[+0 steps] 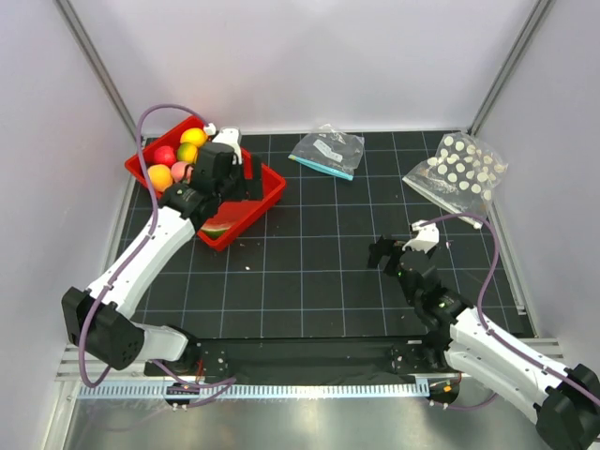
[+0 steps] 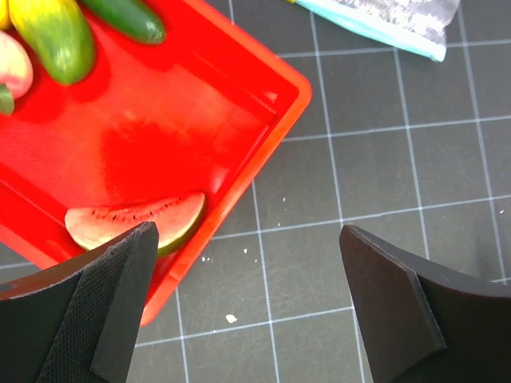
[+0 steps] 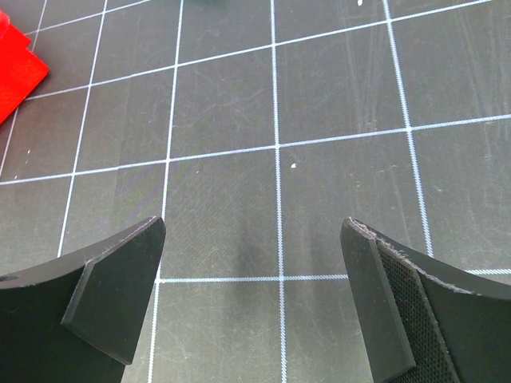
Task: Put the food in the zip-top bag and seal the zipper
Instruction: Pick up the zipper food storage bag at the corner of the board.
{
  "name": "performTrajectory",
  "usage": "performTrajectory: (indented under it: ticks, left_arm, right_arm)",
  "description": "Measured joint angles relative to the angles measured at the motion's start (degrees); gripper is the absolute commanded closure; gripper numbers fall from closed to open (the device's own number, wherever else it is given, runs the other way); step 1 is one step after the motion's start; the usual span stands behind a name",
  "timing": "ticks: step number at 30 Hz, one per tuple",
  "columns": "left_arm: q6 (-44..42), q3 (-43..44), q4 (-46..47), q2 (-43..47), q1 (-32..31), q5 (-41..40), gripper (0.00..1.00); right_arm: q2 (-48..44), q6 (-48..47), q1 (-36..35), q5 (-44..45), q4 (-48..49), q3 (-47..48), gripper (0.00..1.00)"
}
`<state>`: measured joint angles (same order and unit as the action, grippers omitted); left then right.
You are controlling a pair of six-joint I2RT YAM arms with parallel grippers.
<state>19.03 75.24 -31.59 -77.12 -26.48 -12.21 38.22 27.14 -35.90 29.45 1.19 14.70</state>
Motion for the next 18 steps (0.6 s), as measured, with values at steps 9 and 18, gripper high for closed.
performTrajectory:
  ticks: [9,18]
  left_arm:
    - [-1.75,-2.10,0.33,1.36,0.50,1.90,0.00]
    - [-4.33,-2.95,0.04,6.03,-0.52,-0.83,0.00]
  right_arm:
    - [4.00,0.31,0.00,2.84,-1.16,2.16,0.00]
    - [9.79,4.09,6.29,3.21,-3.32,10.62,0.00]
